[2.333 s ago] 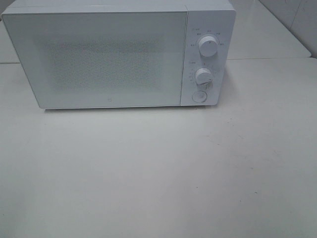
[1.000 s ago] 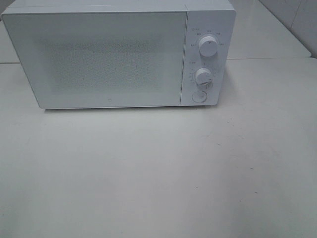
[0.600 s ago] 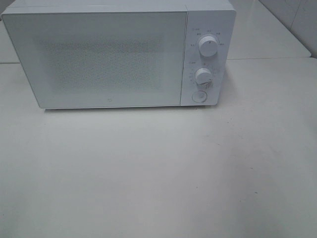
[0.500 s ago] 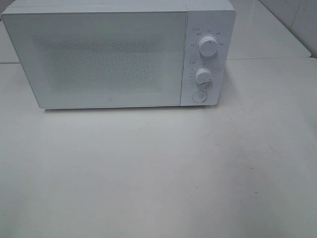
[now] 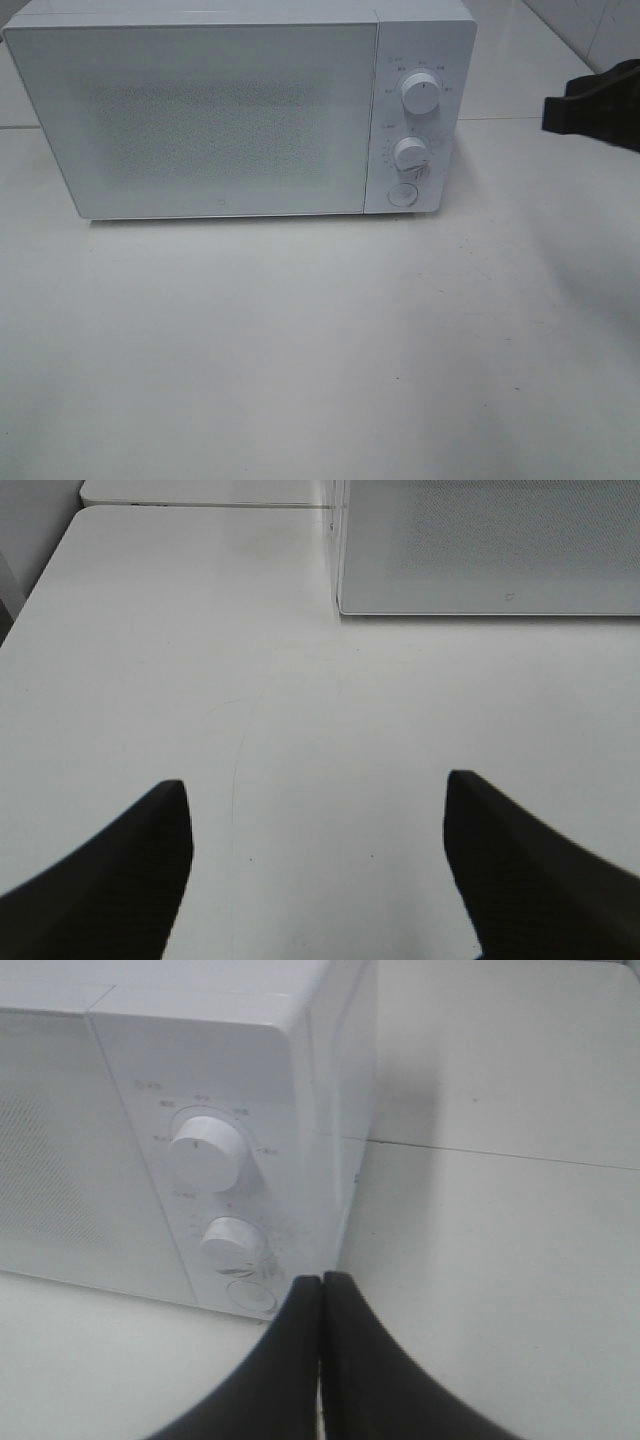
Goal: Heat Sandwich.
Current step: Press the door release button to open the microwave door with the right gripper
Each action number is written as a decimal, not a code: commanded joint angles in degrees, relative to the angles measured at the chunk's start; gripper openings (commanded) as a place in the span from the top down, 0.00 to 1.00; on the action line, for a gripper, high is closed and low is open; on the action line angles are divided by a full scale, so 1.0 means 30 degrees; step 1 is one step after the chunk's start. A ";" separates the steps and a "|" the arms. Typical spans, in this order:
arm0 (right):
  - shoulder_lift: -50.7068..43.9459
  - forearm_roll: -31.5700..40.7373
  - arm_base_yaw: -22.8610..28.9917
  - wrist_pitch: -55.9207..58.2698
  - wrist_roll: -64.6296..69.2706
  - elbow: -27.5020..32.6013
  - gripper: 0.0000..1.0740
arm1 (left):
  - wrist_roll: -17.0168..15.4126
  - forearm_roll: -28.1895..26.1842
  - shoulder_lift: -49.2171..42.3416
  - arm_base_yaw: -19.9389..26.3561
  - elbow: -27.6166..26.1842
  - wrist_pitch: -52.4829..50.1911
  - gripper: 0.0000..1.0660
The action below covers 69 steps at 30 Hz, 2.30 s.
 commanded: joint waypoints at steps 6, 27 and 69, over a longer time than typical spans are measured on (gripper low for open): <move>0.3247 -0.0019 0.2445 -0.2731 0.1089 -0.0153 1.00 | -0.0076 -0.0057 -0.0306 -0.0038 0.0057 -0.0153 0.38; 0.9759 0.5176 0.6933 -0.8231 0.1509 -0.0153 1.00 | -0.0076 -0.0057 -0.0306 -0.0038 0.0057 -0.0153 0.38; 1.5011 0.6818 0.5730 -1.3522 2.0187 -0.1891 0.98 | -0.0076 -0.0057 -0.0306 -0.0038 0.0057 -0.0153 0.38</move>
